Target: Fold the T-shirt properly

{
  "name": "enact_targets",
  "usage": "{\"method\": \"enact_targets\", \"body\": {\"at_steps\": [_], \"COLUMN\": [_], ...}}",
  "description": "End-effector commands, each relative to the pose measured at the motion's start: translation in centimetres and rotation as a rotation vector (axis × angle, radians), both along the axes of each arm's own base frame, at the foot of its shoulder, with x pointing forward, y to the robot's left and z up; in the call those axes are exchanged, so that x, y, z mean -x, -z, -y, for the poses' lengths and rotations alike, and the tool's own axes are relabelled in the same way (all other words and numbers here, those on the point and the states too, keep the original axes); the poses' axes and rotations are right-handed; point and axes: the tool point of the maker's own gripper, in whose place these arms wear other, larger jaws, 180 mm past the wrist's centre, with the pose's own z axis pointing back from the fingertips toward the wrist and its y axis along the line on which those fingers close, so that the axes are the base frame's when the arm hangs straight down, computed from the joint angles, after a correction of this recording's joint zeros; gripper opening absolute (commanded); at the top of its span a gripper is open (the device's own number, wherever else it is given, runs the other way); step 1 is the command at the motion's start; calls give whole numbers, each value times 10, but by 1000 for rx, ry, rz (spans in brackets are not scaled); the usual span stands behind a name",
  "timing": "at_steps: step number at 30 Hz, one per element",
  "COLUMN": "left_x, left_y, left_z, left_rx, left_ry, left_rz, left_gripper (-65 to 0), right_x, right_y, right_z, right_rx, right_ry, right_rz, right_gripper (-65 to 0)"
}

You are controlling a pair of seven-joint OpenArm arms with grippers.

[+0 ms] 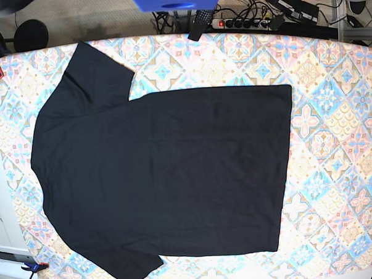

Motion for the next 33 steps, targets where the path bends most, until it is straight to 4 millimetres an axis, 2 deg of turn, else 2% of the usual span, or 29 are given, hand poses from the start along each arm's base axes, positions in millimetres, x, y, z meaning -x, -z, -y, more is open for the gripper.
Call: {"method": "enact_targets", "body": {"at_steps": [1,3,10,12,14,15,17,19,25,27,30,33], "left_x": [1,-6,-53,-71,-89,-100,-117,-143,-201,-217,-240,-260], "left_y": [-12,-30,-95,-114,-129,-137,-147,-157,-165,-168,-177,-182], "left_z": [-2,0,29,40,48,52,58,65,78,75,72,65], "left_rx": [0,9,75,96,109,118,145,188,337,383,469,545], "left_ry": [22,53,146,160,165,155,110,57,-86,-147,-238,-320], "left_rz": [19,60,242,305,348,363,368,397,430,446,480,507], "left_gripper": [-639,-639,-639,-639,-639,-639,-639,-639,-638,-631,-587,-508], "right_x": [4,-3,-30,-40,-61,-72,-81,-92,-130,-139,-144,-149], "right_y": [-15,-32,-96,-117,-135,-142,-155,-162,-178,-183,-187,-187], "right_z": [24,37,76,91,97,97,96,93,76,71,67,64], "right_rx": [57,91,214,255,256,247,221,190,126,113,100,86], "right_ry": [-1,-6,-39,-17,49,84,143,182,178,167,161,165], "right_rz": [18,61,198,250,344,394,452,479,516,522,515,511], "right_gripper": [-650,-650,-650,-650,-650,-650,-650,-650,-650,-650,-650,-650]}}
